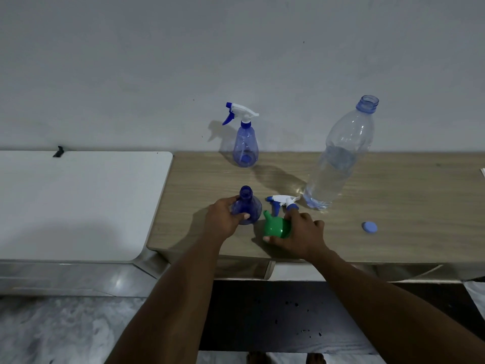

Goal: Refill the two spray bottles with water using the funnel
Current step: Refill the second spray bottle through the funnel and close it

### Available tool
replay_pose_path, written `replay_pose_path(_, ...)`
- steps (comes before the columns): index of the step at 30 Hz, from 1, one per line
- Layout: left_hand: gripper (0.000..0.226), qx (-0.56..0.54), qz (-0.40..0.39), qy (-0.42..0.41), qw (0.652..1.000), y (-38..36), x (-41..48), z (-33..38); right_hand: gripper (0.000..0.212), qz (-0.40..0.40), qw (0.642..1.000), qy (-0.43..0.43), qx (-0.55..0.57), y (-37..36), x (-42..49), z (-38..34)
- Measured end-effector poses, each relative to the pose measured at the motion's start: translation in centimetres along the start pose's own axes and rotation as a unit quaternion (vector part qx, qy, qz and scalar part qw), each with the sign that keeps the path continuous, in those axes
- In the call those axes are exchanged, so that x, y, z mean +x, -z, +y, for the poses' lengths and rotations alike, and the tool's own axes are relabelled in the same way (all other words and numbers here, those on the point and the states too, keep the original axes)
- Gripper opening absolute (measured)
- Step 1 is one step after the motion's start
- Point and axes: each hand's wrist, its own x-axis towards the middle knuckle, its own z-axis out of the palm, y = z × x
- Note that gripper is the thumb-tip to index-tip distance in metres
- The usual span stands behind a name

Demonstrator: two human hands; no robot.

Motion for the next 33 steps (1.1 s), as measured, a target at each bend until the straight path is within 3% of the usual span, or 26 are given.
replay_pose_path(6, 0.06, -0.002, 0.007, 0.01, 1.0, -0.1, -0.2, 0.1, 0.087, 0.025, 0.991, 0.011, -0.129, -1.0, 0.2, 0.5)
replay_pose_path(10, 0.055, -0.014, 0.01, 0.002, 1.0, 0.0, -0.2, 0.1, 0.105, 0.012, 0.994, 0.02, -0.104, -0.2, 0.6, 0.2)
replay_pose_path(14, 0.055, -0.015, 0.008, 0.0, 1.0, 0.0, -0.1, 0.1, 0.05, 0.097, 0.994, 0.038, 0.031, 1.7, 2.6, -0.2)
replay_pose_path(16, 0.052, -0.014, 0.01, -0.003, 1.0, -0.1, -0.2, 0.1, 0.034, 0.065, 0.997, 0.038, 0.016, 2.7, 5.1, -0.1)
replay_pose_path(23, 0.053, -0.03, 0.01, -0.003, 1.0, -0.2, -0.1, -0.1, 0.042, -0.115, 0.984, 0.034, -0.13, 4.5, 11.6, -0.7)
replay_pose_path(33, 0.057, -0.038, 0.011, 0.009, 0.999, -0.5, 0.0, -0.3, 0.037, -0.117, 0.975, 0.074, -0.176, 4.4, 12.9, -1.3)
